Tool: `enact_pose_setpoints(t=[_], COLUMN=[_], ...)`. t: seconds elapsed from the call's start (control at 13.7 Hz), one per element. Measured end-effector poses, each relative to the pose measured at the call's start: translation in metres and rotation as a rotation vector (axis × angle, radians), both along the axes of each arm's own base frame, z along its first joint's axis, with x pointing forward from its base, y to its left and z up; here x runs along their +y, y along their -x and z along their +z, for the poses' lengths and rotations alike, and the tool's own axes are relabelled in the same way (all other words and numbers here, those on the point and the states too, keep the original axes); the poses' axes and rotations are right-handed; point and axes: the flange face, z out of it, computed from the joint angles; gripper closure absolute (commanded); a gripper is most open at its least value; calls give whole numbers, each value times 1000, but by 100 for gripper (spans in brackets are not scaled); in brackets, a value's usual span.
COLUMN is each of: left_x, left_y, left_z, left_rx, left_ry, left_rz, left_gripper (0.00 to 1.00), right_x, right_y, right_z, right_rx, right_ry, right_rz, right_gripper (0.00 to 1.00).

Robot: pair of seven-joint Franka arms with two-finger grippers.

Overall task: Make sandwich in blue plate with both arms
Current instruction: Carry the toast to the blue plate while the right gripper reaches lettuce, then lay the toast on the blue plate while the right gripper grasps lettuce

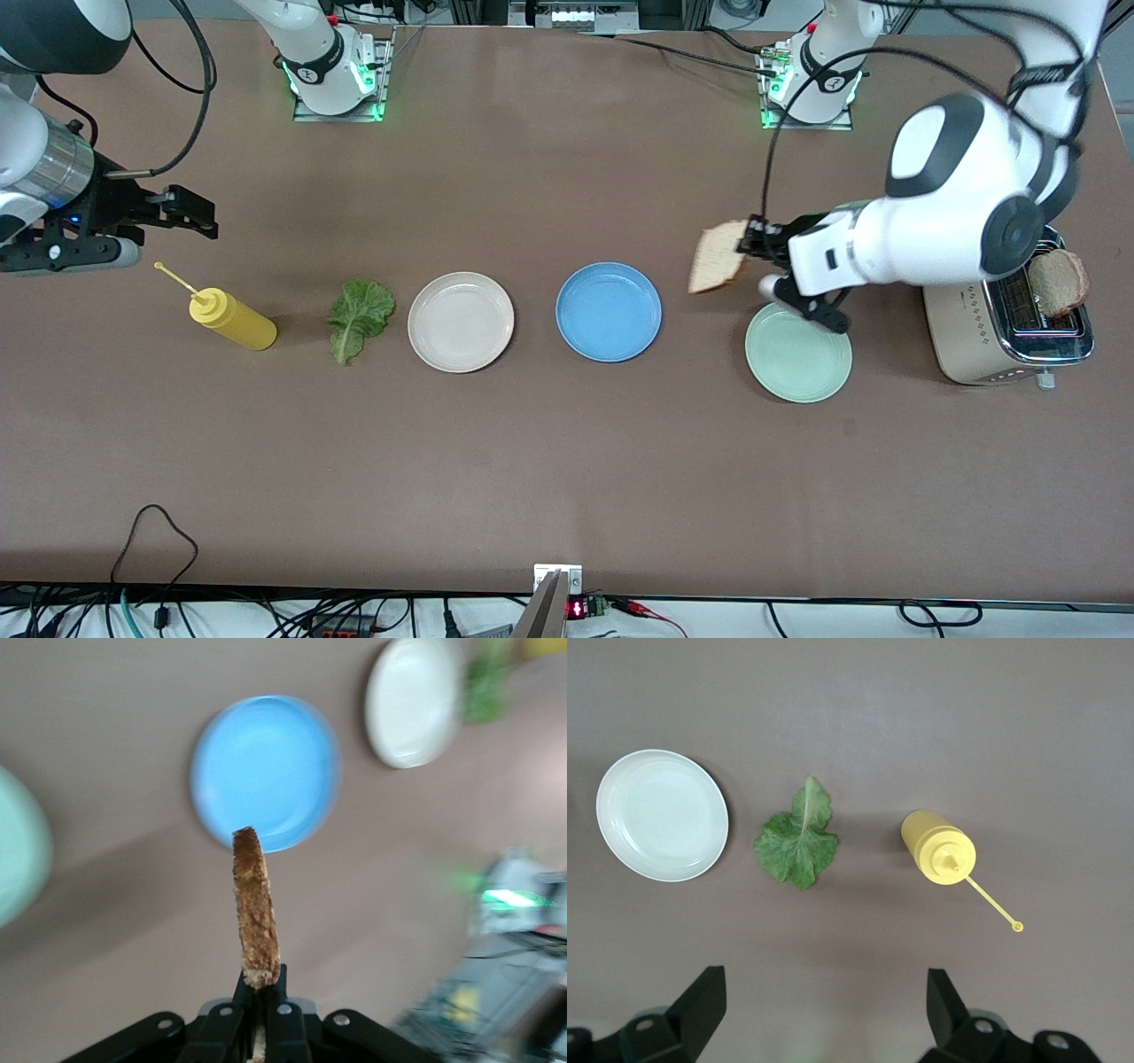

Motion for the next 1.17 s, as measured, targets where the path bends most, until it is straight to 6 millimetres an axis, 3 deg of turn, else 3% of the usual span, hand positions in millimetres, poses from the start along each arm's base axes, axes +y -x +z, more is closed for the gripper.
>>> enact_pose_setpoints(t=[0.29, 0.51, 0.73, 0.95, 1.17], left_x=[-6, -14, -39, -58, -58], left_y=[-28, -33, -9, 26, 45], left_z=[-66, -113, -164, -210, -240], left_rx=[66, 44, -11, -46, -59], left_ry=[182, 318, 394, 461, 488], left_rz=[128, 215, 287, 321, 309], left_gripper=[100, 100, 100, 100, 100], right_x=[11, 31, 37, 46, 61], right_y=[-12, -27, -40, -37, -39], right_z=[-34, -81, -154, -225, -273], right_rx=[49, 77, 77, 81, 81], right_ry=[0, 3, 1, 7, 7], right_rz=[17, 32, 21, -26, -29], right_gripper=[0, 0, 0, 0, 0])
